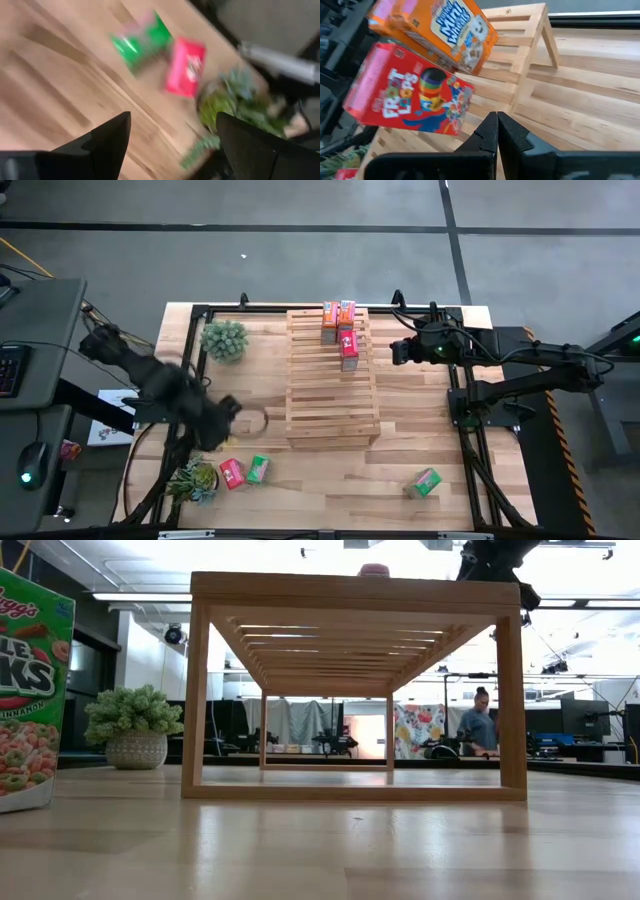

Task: Stack cereal on shelf
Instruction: Put the red cereal box aligned with the other red cereal box on the shelf

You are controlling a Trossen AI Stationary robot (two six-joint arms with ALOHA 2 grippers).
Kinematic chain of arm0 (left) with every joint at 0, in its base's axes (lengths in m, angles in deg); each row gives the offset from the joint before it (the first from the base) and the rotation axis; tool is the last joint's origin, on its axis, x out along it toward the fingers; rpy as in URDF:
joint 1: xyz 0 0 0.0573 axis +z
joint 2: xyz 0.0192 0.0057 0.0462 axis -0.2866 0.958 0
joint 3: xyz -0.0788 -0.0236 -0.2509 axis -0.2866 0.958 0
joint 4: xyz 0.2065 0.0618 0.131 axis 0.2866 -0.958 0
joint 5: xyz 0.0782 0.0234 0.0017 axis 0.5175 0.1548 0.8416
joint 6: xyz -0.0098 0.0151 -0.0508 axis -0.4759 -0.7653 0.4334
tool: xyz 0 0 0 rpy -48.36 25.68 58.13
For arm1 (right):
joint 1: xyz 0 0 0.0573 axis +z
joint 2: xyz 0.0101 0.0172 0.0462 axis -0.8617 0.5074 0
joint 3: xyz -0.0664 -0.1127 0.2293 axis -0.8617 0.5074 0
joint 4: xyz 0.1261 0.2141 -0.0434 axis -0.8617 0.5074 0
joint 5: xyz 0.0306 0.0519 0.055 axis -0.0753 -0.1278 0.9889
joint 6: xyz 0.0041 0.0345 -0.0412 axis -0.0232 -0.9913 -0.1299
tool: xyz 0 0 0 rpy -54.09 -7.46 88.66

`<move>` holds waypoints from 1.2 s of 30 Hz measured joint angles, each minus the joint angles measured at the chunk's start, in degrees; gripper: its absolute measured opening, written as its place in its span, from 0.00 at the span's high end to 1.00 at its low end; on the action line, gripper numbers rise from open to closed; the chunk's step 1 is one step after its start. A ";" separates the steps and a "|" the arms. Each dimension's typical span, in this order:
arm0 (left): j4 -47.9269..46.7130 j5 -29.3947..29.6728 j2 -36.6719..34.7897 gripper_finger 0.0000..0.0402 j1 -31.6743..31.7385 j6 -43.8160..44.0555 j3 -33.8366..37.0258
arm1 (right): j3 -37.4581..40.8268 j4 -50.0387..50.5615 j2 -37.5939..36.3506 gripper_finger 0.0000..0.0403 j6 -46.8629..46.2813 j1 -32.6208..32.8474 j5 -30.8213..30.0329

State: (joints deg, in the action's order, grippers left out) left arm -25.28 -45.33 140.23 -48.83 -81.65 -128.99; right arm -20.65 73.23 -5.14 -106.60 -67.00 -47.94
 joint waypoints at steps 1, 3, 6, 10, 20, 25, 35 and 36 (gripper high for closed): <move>0.10 0.02 0.37 0.30 -1.72 0.95 2.38 | 0.00 0.37 0.00 1.00 0.21 -0.15 0.15; 1.04 0.04 0.85 0.30 -4.67 2.58 6.59 | 0.00 1.03 0.00 1.00 0.29 -0.49 0.45; 5.63 0.43 1.58 0.30 -7.74 2.47 10.95 | 0.00 2.38 0.00 1.00 0.84 -1.36 0.42; 11.52 3.40 2.70 0.30 -8.93 2.79 11.93 | 0.00 3.49 0.00 1.00 1.65 -2.77 1.20; 19.18 4.31 4.67 0.30 -11.80 -0.75 12.95 | 0.00 4.22 0.02 1.00 3.73 -5.15 2.27; 20.76 6.66 7.61 0.30 -13.95 -3.82 13.13 | 0.00 4.23 0.02 1.00 4.23 -5.79 3.01; 22.24 10.59 12.79 0.30 -14.13 -3.09 13.13 | 0.00 4.23 0.02 1.00 4.23 -5.79 3.01; 22.52 10.12 13.01 0.30 -14.17 -2.76 13.13 | 0.00 4.22 0.02 1.00 4.23 -5.79 3.01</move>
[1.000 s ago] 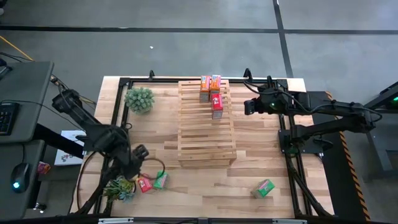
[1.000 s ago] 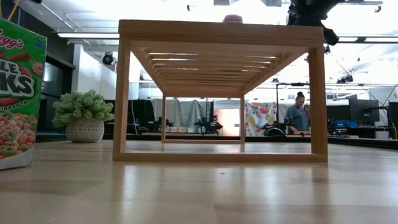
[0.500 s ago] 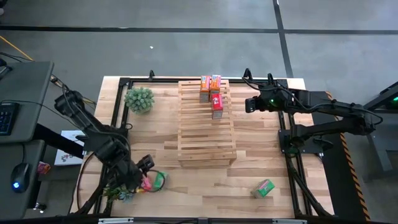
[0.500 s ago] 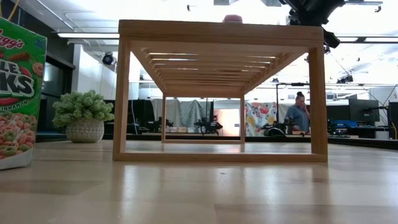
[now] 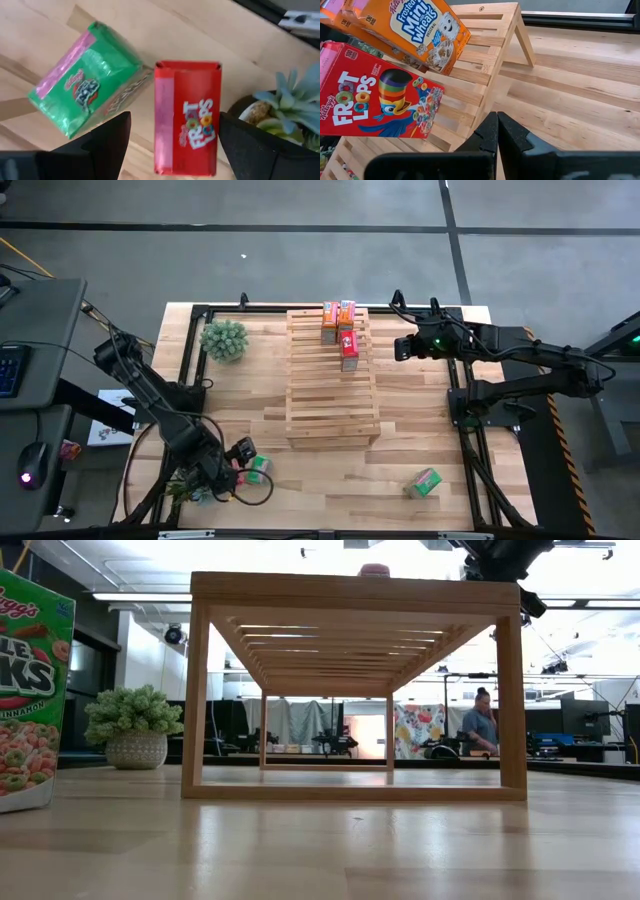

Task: Stack cereal on shelf
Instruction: Put the red cereal box aligned with the other red cereal box on the shelf

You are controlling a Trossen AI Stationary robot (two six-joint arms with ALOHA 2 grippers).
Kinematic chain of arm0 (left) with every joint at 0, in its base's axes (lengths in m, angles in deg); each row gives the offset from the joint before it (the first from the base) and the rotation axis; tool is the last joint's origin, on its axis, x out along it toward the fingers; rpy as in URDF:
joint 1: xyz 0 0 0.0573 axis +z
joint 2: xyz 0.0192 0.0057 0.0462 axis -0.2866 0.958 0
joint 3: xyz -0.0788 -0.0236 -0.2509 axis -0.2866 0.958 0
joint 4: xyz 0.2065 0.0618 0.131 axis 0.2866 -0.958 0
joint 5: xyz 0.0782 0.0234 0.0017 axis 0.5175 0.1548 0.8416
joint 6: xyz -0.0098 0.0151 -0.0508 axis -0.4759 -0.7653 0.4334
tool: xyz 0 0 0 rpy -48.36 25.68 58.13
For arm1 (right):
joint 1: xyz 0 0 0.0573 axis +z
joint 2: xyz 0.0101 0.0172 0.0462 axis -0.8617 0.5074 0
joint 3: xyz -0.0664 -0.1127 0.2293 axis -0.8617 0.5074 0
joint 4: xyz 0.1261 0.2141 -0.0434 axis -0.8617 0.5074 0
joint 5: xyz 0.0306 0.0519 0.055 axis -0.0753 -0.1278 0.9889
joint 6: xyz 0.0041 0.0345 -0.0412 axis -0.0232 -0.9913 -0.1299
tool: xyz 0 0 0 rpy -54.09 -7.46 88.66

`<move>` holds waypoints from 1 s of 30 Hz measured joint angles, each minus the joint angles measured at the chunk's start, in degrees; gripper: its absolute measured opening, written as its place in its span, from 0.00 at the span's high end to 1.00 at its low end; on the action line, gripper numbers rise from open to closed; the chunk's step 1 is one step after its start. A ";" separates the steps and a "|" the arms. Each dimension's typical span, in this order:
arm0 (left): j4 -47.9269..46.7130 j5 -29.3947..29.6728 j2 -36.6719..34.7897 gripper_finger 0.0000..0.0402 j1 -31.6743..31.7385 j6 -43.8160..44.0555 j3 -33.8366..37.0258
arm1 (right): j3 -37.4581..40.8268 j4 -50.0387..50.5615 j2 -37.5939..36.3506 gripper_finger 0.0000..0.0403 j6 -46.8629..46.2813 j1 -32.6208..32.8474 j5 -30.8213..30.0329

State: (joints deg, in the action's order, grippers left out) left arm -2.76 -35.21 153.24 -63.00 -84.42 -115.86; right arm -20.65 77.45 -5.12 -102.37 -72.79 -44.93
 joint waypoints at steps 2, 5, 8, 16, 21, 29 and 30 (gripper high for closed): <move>0.37 -0.54 0.54 0.30 0.00 -0.08 0.00 | 0.00 0.00 0.00 1.00 0.00 0.02 0.00; 0.87 -0.79 1.38 0.30 0.00 0.39 0.56 | 0.00 0.00 0.00 1.00 0.00 0.02 -0.02; 0.56 -1.78 2.62 0.31 0.00 0.43 1.46 | 0.00 0.00 0.00 1.00 0.00 0.02 -0.02; 1.61 -2.37 3.50 0.41 0.46 0.46 1.75 | 0.00 0.00 0.00 1.00 -0.01 0.02 -0.02; 2.13 -2.23 3.50 0.54 0.60 0.44 1.73 | 0.00 0.00 0.00 1.00 0.00 0.02 -0.04; -1.48 -2.89 1.12 0.71 0.98 3.20 1.05 | 0.00 0.00 0.00 1.00 0.00 0.02 -0.04; -3.03 -3.02 0.32 0.72 1.19 4.35 0.41 | 0.00 -0.02 0.00 1.00 0.00 0.02 -0.04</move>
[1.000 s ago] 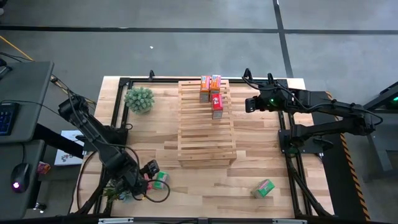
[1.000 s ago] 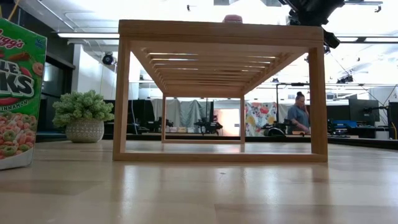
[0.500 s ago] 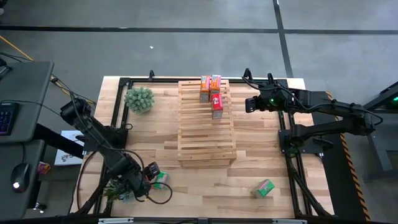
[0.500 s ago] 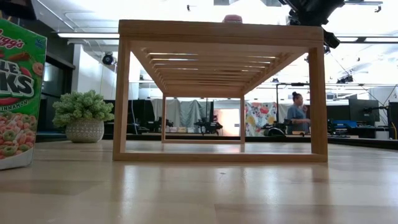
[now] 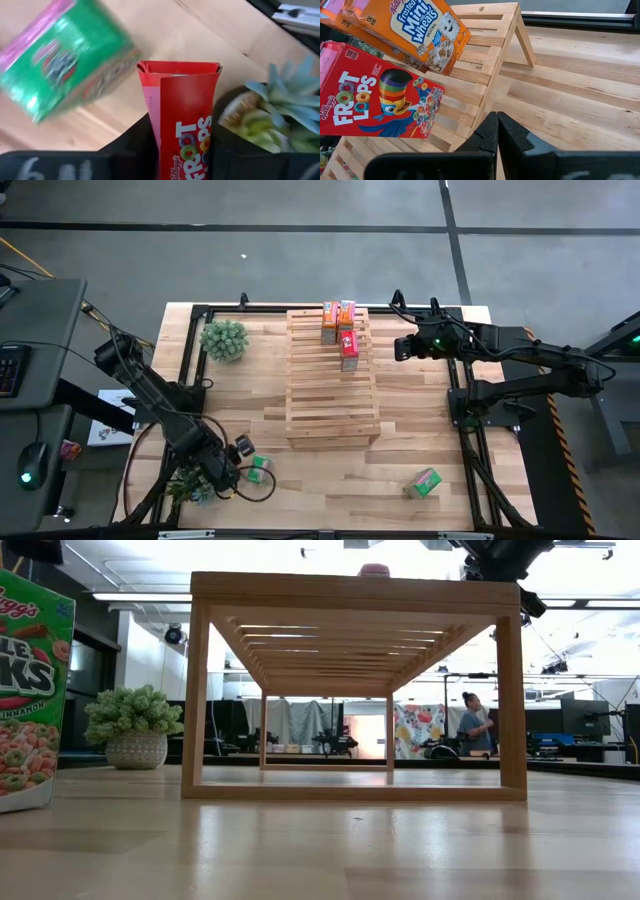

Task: Stack cereal on shelf
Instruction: Put the red cereal box aligned with the other red cereal box on the shelf

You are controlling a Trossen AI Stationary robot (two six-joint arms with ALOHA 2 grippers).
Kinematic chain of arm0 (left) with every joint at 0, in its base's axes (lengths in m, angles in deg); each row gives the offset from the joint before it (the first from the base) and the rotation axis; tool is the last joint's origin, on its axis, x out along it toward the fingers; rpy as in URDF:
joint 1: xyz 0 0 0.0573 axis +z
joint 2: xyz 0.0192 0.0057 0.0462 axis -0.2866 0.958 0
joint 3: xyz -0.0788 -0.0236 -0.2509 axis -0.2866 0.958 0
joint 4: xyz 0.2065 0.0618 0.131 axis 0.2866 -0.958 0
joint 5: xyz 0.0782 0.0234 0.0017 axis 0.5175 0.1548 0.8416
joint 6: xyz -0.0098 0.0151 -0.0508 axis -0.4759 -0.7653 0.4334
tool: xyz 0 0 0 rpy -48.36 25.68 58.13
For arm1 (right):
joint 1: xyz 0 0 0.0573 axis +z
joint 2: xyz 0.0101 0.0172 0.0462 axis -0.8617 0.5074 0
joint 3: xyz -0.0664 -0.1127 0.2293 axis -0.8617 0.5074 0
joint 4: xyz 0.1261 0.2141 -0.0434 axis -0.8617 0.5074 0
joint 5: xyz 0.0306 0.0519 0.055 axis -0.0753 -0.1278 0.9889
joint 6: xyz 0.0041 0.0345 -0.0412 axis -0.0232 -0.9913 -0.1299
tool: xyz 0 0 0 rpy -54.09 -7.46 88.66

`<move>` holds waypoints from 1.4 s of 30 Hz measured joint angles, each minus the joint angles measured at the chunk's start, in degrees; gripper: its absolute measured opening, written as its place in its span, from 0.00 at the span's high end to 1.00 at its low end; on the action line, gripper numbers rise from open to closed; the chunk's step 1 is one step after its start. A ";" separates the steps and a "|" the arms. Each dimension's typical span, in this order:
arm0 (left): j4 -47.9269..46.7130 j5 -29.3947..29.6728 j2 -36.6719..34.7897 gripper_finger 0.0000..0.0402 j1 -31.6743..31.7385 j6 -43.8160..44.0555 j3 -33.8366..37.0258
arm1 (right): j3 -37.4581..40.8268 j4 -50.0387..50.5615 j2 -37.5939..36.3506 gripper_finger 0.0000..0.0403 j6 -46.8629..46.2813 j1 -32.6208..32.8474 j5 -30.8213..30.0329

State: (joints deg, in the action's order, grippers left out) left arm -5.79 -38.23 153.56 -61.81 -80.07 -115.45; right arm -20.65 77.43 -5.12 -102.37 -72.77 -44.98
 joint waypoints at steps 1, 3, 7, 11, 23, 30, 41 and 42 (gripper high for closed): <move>-1.85 -0.19 -0.98 0.72 0.31 1.02 -0.74 | 0.00 0.01 0.00 1.00 0.00 0.00 0.00; -6.75 -0.59 -3.33 0.72 1.12 2.92 -2.81 | 0.00 0.00 0.00 1.00 0.02 0.00 0.00; -18.82 0.49 -8.70 0.69 3.77 4.66 -8.54 | 0.00 0.00 0.00 1.00 0.44 0.00 -0.01; -29.49 9.48 -12.04 0.68 8.56 4.97 -18.14 | 0.00 0.00 0.00 1.00 0.46 0.00 -0.02; -32.53 21.68 10.40 0.68 42.31 -10.38 -57.05 | 0.00 0.00 0.00 1.00 1.46 0.00 -0.35; -33.13 9.87 25.07 0.68 51.37 -2.38 -73.77 | 0.01 -0.02 0.00 1.00 0.90 0.00 -0.32; -32.83 6.06 30.16 0.68 52.16 1.56 -72.55 | 0.02 -0.04 0.00 1.00 0.84 0.00 -1.30; -31.81 5.20 30.28 0.68 52.16 1.60 -72.59 | 0.02 -0.05 0.00 1.00 0.83 0.00 -1.56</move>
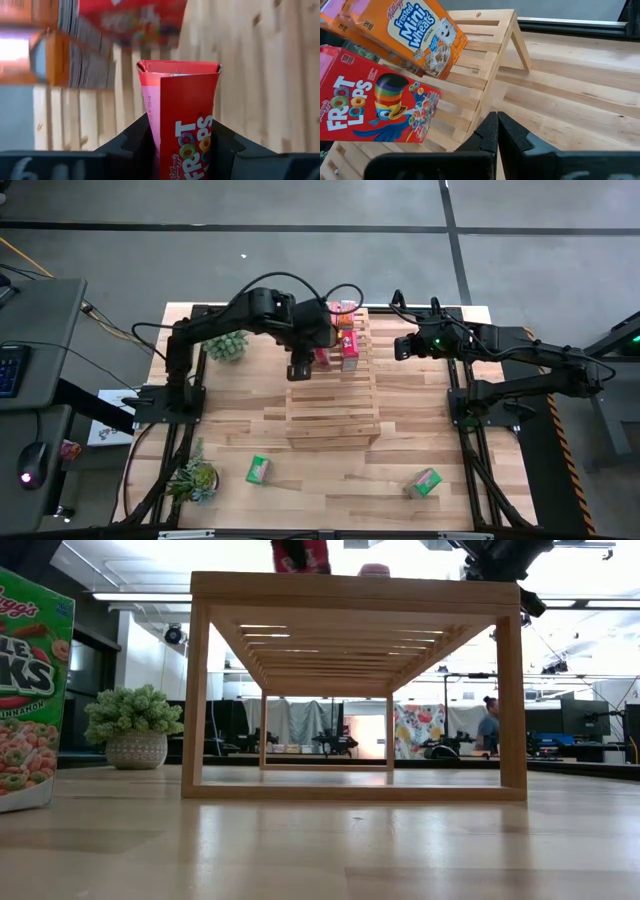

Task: Stack cereal on shelf
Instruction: Put the red cereal box aligned with the other red cereal box on the shelf

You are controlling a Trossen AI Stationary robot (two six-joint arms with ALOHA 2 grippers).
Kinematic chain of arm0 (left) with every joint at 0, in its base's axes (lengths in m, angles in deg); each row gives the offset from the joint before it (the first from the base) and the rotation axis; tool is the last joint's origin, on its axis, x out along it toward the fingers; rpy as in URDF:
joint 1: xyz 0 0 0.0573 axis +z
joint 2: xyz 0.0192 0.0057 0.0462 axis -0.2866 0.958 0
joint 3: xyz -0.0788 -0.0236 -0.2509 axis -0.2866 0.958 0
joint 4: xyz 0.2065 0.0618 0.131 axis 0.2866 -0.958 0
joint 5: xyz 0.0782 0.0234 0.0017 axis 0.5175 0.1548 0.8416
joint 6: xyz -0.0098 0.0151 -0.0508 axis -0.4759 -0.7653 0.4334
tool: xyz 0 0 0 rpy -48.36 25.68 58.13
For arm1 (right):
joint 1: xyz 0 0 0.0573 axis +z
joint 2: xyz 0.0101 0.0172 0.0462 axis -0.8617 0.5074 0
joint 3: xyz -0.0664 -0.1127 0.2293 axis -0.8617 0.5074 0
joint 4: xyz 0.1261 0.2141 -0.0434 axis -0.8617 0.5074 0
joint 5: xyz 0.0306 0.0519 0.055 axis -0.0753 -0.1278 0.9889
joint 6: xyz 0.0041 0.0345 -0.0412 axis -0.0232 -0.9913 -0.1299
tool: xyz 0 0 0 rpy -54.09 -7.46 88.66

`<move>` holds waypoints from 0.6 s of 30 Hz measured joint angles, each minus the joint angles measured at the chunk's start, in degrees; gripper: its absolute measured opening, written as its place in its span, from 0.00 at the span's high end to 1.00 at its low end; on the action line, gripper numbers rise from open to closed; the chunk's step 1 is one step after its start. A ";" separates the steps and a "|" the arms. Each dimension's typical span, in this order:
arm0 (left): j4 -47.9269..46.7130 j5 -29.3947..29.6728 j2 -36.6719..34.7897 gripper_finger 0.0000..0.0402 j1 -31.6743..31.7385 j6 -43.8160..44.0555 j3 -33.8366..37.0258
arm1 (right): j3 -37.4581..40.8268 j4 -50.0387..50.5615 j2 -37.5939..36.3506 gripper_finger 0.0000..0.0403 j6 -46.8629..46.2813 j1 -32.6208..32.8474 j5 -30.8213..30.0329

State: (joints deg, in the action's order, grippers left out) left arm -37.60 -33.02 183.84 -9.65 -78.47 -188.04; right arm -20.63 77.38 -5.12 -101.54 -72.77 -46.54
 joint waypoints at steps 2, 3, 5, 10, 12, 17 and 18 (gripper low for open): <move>1.17 -1.72 0.24 0.68 0.00 0.09 -0.02 | 0.00 -0.02 0.00 1.00 0.01 0.00 -0.19; 1.36 -1.90 0.27 0.68 -0.04 0.07 0.00 | 0.00 -0.10 0.00 1.00 0.01 0.00 -0.19; 2.48 -1.94 0.42 0.68 -0.04 0.05 -0.02 | 0.00 -0.12 0.00 1.00 0.00 0.00 -0.19; 2.91 -1.92 0.95 0.68 -0.04 0.07 -0.02 | 0.00 -0.32 0.00 1.00 0.02 0.00 -0.19; 3.49 -1.90 1.28 0.68 -0.04 0.07 -0.02 | 0.00 -0.43 0.00 1.00 0.00 0.00 -0.19; 4.52 -1.58 2.27 0.62 -0.04 1.19 0.01 | 0.00 -0.59 0.00 1.00 -0.40 0.00 -0.19; 4.46 -1.55 2.35 0.60 -0.04 1.50 0.03 | 0.00 -0.60 0.00 1.00 -0.79 0.00 -0.21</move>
State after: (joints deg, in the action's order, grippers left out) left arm -33.14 -34.57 186.19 -9.70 -76.96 -188.01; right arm -20.63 76.78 -5.12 -102.33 -72.77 -46.75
